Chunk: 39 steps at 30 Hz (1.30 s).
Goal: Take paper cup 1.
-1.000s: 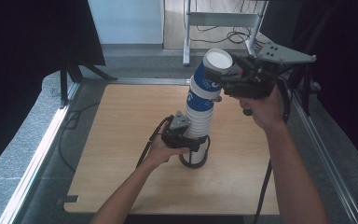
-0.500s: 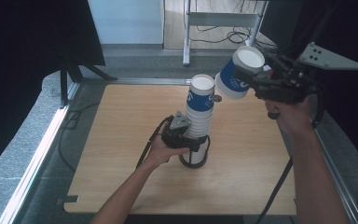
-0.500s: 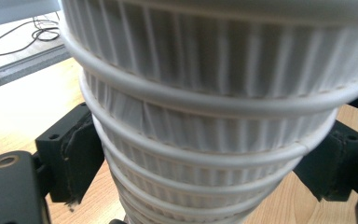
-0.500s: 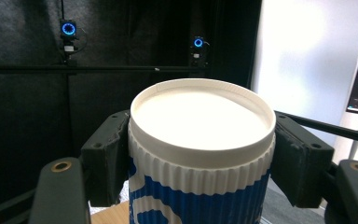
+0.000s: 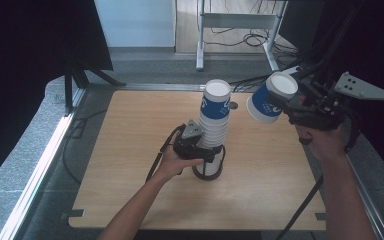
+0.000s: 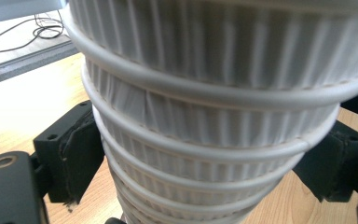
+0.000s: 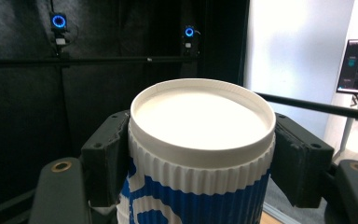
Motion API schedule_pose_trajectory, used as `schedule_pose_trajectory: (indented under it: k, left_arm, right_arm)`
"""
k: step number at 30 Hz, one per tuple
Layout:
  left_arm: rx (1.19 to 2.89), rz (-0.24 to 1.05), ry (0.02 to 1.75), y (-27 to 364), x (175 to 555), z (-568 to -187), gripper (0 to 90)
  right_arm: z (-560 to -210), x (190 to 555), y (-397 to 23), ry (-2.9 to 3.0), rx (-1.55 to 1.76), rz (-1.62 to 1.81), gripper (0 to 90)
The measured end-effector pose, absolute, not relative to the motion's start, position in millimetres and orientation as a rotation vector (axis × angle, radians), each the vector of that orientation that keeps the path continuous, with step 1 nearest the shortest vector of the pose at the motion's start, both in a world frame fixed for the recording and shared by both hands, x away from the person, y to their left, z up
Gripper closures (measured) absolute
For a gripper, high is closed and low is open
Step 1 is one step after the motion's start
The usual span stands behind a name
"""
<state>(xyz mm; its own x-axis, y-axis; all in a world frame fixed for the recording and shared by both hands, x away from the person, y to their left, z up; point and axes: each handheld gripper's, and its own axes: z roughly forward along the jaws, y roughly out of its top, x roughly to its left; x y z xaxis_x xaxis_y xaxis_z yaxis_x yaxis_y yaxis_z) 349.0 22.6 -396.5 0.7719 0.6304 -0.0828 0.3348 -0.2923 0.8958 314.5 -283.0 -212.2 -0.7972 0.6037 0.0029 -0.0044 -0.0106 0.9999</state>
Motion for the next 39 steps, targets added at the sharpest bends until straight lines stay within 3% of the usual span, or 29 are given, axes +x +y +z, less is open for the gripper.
schedule_pose_trajectory:
  k: [10, 16, 39]
  left_arm:
    - [1.887, 0.353, 0.742, 24, 347, -397, 11.6]
    - [1.873, 0.355, 0.744, 26, 345, -397, 4.2]
    - [1.811, 0.399, 0.738, 73, 299, -407, 7.4]
  right_arm:
    - [-243, 317, -279, 1.887, 0.65, 1.84, 28.9]
    - [-259, 315, -277, 1.905, 0.653, 1.832, 28.9]
    - [-325, 301, -274, 1.924, 0.678, 1.824, 28.8]
